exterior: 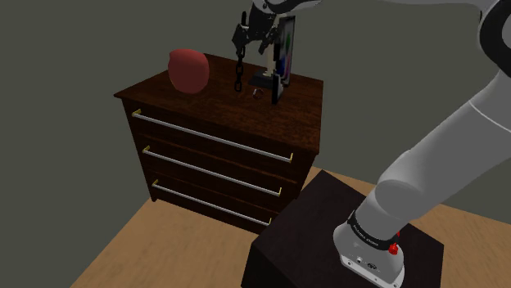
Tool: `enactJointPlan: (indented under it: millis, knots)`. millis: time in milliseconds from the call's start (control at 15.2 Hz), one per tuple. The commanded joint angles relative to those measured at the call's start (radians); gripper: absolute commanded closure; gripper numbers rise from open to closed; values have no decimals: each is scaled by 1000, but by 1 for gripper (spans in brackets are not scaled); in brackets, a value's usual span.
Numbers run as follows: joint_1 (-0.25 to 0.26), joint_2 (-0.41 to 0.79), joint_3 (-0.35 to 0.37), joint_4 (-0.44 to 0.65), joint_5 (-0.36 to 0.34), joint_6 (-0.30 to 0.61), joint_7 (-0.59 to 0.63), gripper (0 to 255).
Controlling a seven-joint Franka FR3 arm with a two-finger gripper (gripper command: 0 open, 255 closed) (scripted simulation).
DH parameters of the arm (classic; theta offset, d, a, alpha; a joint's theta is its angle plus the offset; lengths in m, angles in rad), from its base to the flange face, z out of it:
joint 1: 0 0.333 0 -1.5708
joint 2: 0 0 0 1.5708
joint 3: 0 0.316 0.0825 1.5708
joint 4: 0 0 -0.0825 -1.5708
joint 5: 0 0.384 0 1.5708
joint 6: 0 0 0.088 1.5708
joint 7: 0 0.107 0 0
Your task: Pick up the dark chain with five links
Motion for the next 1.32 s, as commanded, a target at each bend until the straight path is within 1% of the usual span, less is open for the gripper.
enactJointPlan:
  millis: [0, 330, 792, 924, 990, 1254]
  knots:
    - [-13, 58, -1, 68, -27, 21, 29, 0]
    - [-29, 188, -5, 241, -96, 50, 104, 0]
    - [-30, 186, -7, 145, -109, 142, 124, 0]
    - [-30, 186, -8, 138, -111, 150, 126, 0]
    - [-30, 187, -7, 138, -111, 150, 127, 255]
    - [-30, 187, -7, 138, -111, 150, 128, 255]
